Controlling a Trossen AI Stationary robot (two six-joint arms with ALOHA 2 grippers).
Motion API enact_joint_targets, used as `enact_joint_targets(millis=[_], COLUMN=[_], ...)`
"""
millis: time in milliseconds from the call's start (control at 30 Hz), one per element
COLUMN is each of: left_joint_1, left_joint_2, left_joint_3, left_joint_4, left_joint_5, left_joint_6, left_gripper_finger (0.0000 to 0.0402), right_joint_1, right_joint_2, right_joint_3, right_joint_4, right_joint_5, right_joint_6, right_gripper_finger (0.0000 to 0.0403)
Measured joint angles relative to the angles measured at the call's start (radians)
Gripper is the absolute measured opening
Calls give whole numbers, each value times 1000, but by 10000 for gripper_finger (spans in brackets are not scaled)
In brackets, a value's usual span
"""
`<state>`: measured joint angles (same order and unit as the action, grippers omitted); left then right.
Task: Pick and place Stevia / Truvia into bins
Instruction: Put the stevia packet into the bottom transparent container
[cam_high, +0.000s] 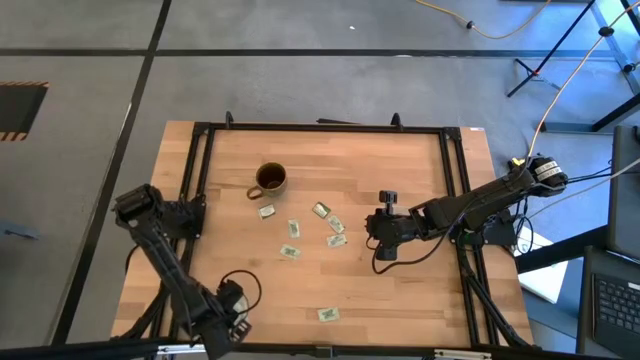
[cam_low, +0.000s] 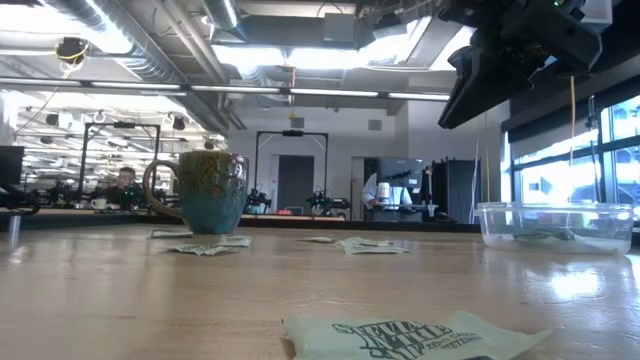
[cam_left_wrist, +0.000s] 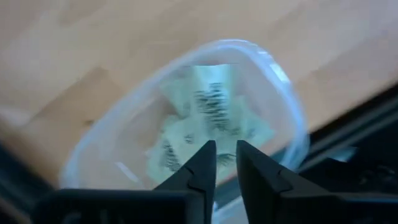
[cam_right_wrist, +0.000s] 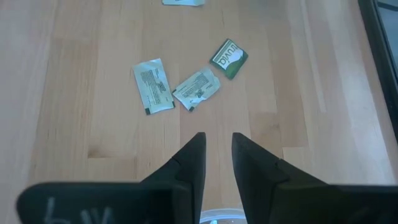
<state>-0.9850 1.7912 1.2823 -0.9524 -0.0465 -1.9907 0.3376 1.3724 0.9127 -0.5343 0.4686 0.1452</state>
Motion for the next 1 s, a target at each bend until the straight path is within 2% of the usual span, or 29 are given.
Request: enact_joint_targets(millis=[133,200,300,433,533,600,700,867,1000], left_joint_1=[11,18,40,87,151,213,321,482,568], left_joint_2=[0,-7,-27,-44,-45,-44,-42,-42,-23], left_joint_3=[0,0,0,0,0,0,0,0,0], left_joint_4=[-55,-64,-63,-62,-62,-59,-51,8,71], left_joint_5=[57,54,-32,-189,-266,-257,-182,-160,-137], left_joint_6=[10,46,138,326,491,584,744,1064,1281], left_gripper_finger=[80,85,88,85,83,84,87,91,91], right_joint_1=[0,0,0,0,0,0,0,0,0], right_joint_2=[0,0,0,0,0,0,0,0,0], right_joint_3=[0,0,0,0,0,0,0,0,0], right_joint_4=[-1,-1,-1,-1,-1,-1,-1,-1,-6], right_joint_5=[0,0,0,0,0,0,0,0,0], right_joint_6=[0,-1,-22,-25,-24,-24,-24,-20,-18], right_gripper_finger=[82,82,82,82,82,82,82,82,82])
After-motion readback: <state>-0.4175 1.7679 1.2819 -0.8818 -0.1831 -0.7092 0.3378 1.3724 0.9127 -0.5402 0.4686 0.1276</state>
